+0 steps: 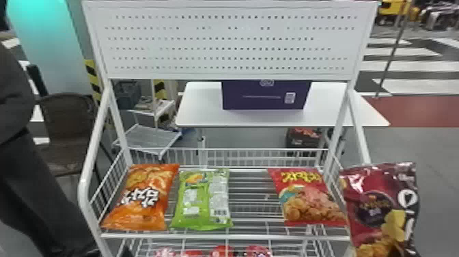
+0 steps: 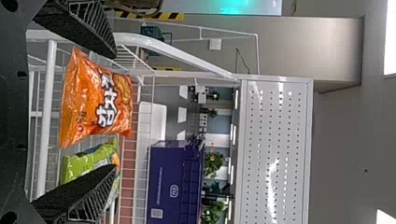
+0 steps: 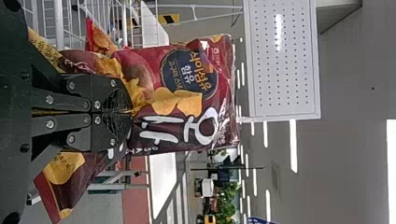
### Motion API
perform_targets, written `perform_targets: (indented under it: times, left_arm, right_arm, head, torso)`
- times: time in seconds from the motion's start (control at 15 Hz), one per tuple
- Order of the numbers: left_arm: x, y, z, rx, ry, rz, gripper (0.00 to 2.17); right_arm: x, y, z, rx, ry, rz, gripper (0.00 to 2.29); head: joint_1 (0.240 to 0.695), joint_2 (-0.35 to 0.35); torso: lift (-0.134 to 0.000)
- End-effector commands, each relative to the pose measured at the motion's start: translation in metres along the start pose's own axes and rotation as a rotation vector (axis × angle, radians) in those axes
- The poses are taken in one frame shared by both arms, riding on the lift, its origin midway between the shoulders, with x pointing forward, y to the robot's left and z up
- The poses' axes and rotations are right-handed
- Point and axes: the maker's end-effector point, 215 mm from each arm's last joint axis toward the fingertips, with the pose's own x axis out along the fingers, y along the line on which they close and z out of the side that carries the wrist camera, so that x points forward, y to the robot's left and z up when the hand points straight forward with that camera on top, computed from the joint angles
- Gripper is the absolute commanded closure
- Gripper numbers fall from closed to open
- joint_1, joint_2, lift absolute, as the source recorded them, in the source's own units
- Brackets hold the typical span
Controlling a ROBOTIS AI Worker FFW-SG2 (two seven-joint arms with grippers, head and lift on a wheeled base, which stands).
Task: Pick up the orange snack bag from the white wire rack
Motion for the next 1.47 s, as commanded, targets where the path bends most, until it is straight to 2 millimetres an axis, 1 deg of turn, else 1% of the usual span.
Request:
perform_targets:
  times: [0.0,0.47,0.6,0.67,0.87,1.0,1.13,1.2,1.27,1.4]
  left_arm:
    - [0.0,0.0,0.0,-0.001,0.0,0.0,0.07]
    - [-0.001,0.0,-0.001,0.0,0.001,0.001,0.07]
    - [0.005,0.001,-0.004,0.003,-0.001,-0.001,0.07]
    - [0.014,-0.003,-0.008,0.004,-0.001,-0.011,0.07]
    - [0.063,-0.012,-0.029,0.016,0.023,-0.019,0.08]
    - [0.099,-0.017,-0.052,0.033,0.082,-0.024,0.09]
    - [0.126,-0.024,-0.074,0.044,0.138,-0.035,0.09]
    - [0.139,-0.026,-0.079,0.059,0.154,-0.037,0.09]
    - [0.151,-0.025,-0.092,0.071,0.195,-0.035,0.09]
    - [0.169,-0.024,-0.095,0.089,0.199,-0.038,0.09]
  right_arm:
    - [0.0,0.0,0.001,0.0,-0.003,0.001,2.1]
    - [0.0,0.001,0.002,0.002,-0.006,0.003,2.1]
    - [-0.001,0.002,0.002,0.003,-0.004,0.004,2.1]
    - [0.0,0.002,0.002,0.004,-0.005,0.005,2.1]
    - [-0.001,0.006,0.001,0.009,-0.004,0.008,2.1]
    - [-0.001,0.006,0.002,0.009,-0.005,0.008,2.1]
    - [-0.001,0.006,0.002,0.009,-0.008,0.008,2.1]
    - [-0.002,0.005,0.001,0.009,-0.005,0.008,2.1]
    - [-0.001,0.005,0.002,0.009,-0.007,0.008,2.1]
    - [-0.002,0.005,0.001,0.008,-0.006,0.007,2.1]
  head:
    - [0.499,0.0]
    - [0.499,0.0]
    - [0.499,0.0]
    - [0.499,0.0]
    - [0.499,0.0]
    - [0.499,0.0]
    - [0.499,0.0]
    - [0.499,0.0]
    - [0.499,0.0]
    - [0.499,0.0]
  torso:
    - [0.0]
    - [0.0]
    - [0.0]
    - [0.0]
    - [0.0]
    - [0.0]
    - [0.0]
    - [0.0]
    - [0.0]
    - [0.0]
